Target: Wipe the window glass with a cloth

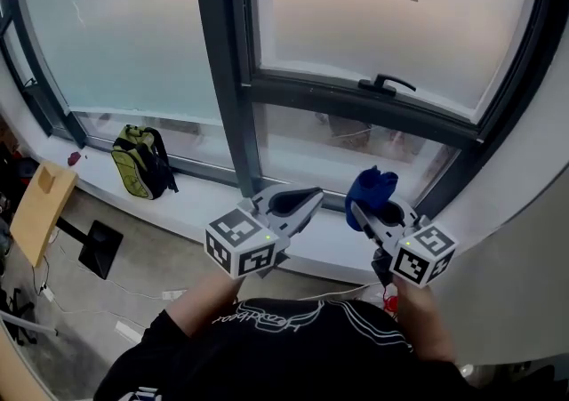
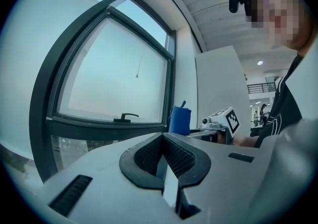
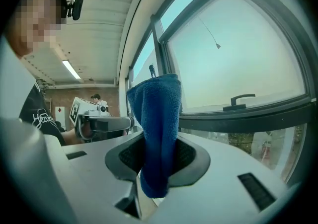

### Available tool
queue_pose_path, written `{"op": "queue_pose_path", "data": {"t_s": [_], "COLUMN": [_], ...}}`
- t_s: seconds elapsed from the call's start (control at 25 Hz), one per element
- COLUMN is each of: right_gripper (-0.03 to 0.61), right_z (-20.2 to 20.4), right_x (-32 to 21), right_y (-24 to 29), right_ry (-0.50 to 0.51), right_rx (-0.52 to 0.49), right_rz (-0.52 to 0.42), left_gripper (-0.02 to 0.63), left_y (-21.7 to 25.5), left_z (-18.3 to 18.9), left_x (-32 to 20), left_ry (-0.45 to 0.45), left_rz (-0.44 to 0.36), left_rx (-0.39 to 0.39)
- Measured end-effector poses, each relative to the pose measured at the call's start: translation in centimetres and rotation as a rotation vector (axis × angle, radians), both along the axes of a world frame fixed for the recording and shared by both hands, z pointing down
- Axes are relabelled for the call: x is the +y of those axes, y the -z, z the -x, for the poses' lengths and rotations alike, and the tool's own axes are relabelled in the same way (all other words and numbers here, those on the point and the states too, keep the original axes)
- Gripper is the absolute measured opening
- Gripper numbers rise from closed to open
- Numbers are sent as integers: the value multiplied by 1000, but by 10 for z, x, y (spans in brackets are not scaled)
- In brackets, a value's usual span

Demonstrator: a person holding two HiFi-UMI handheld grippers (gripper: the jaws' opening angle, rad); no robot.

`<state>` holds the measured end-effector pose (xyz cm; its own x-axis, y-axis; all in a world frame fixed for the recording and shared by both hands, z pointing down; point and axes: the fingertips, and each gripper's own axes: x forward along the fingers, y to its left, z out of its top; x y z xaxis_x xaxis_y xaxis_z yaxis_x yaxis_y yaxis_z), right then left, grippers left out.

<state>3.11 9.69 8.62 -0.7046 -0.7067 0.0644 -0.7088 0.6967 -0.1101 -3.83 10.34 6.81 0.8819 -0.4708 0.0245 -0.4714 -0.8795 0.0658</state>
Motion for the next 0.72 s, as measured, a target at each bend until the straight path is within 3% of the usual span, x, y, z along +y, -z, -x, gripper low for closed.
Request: {"op": "queue_pose_path", "data": {"t_s": [0.72], "right_gripper": [93], "right_z": [1], "right_x": [7], "right_y": [-7], "right_ry": [25], "right_rx": [-24], "right_rz": [26], "left_gripper": [4], "left_y": [-1], "left_z": [-5], "left_x": [5], "left_ry": [1], "left_rz": [24], "left_rx": [-6]}}
